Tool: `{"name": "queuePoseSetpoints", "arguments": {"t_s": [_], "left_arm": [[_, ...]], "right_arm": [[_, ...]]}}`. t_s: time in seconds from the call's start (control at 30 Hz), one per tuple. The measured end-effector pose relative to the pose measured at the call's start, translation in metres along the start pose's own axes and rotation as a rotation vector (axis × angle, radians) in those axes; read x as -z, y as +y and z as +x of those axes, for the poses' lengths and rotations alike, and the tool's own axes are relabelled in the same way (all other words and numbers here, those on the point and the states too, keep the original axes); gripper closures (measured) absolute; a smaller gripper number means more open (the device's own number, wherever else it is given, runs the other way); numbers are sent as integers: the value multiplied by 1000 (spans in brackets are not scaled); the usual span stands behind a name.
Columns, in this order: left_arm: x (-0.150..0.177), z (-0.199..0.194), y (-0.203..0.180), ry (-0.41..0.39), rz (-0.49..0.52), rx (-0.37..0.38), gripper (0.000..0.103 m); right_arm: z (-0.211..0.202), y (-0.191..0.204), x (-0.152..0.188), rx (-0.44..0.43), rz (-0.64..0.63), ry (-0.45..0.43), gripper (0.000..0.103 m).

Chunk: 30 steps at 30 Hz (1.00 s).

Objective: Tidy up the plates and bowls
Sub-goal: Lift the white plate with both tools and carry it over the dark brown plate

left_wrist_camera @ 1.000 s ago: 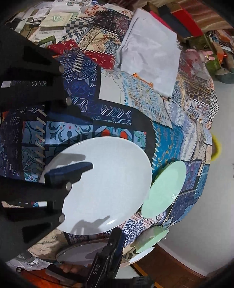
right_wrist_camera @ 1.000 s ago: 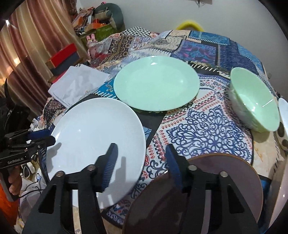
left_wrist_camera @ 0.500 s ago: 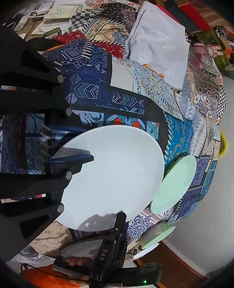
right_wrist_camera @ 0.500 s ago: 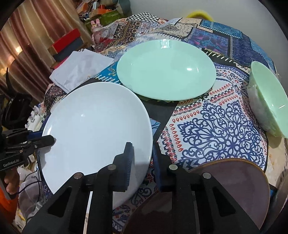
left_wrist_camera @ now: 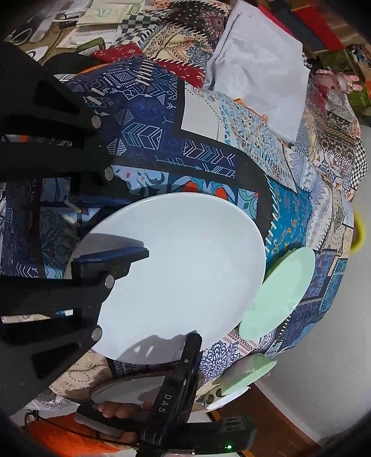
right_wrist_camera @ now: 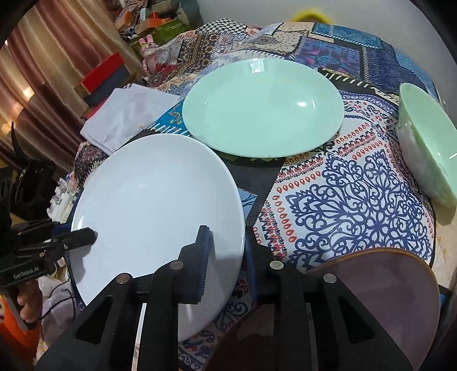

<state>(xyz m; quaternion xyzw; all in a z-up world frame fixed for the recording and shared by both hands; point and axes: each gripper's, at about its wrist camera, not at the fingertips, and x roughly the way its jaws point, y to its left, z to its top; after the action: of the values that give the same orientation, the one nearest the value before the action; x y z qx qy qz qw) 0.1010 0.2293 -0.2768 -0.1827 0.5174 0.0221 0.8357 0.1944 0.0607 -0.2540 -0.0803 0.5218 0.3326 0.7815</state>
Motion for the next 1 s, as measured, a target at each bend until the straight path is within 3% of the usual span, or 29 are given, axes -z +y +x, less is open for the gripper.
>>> {"name": "queuePoseSetpoints", "arguments": {"t_s": [0.53, 1.0], "left_arm": [[-1, -23, -7, -48, -1, 8, 75], [-8, -42, -46, -91, 65, 34, 76]], "right_arm": [[-29, 1, 3, -10, 16, -82, 82], [-71, -10, 19, 17, 59, -152, 82]]}}
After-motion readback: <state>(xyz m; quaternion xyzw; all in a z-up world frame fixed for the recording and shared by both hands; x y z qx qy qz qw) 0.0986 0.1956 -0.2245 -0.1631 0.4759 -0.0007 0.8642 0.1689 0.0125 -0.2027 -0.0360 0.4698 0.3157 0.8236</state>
